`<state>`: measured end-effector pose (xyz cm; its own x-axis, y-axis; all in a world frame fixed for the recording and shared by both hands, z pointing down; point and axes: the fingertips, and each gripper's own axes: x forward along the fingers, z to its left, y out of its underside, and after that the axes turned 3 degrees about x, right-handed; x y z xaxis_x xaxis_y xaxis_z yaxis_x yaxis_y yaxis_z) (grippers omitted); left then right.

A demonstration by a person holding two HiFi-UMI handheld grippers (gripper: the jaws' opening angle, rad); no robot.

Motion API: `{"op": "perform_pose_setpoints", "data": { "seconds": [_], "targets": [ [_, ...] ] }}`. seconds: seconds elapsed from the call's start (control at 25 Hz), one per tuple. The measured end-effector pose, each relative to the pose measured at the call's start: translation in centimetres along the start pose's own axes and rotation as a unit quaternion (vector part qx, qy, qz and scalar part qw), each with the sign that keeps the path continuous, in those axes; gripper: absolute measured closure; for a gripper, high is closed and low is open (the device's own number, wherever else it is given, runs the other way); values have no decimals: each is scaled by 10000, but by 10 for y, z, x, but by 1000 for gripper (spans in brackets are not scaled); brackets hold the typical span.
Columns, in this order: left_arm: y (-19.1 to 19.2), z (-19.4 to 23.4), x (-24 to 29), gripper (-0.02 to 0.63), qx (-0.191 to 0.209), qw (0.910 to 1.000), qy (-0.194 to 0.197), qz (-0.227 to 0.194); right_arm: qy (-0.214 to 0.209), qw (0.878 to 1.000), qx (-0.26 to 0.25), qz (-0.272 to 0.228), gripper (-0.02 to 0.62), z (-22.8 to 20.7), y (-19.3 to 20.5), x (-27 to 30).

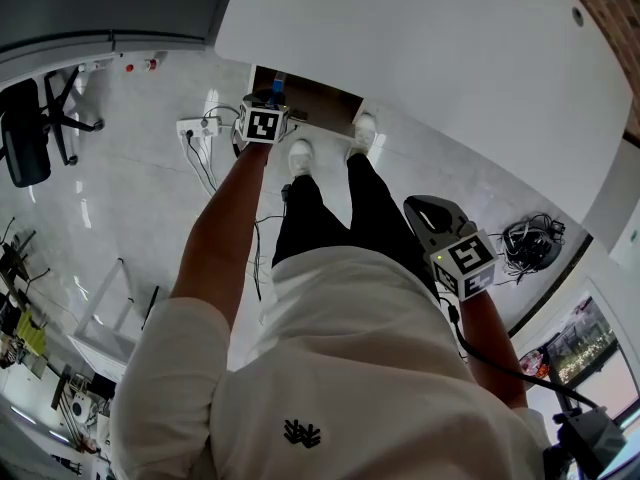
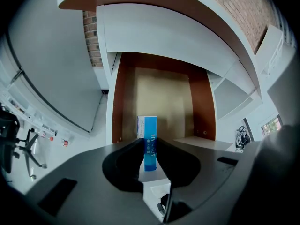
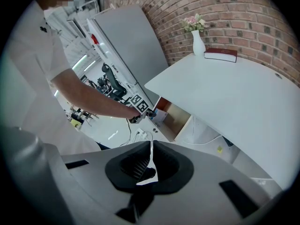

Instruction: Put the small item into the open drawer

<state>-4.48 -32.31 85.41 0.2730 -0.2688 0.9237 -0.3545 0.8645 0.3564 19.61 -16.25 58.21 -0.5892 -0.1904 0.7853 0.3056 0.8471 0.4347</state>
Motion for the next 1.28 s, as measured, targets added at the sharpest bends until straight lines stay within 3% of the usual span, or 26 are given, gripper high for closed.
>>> {"op": "perform_pose_setpoints", "data": {
  "seconds": [0.36, 0.76, 1.28],
  "targets": [
    [2, 1, -6, 446, -14, 10000, -10, 59, 17, 10000, 23, -37, 555, 2, -3, 1],
    [4, -5, -40, 440, 44, 9998, 81, -172, -16, 9996, -158, -216, 555, 21, -15, 2],
    [37, -18, -142, 451, -65, 9973, 370, -627, 61, 9973, -523, -513, 555, 83, -12, -3]
  ]
}}
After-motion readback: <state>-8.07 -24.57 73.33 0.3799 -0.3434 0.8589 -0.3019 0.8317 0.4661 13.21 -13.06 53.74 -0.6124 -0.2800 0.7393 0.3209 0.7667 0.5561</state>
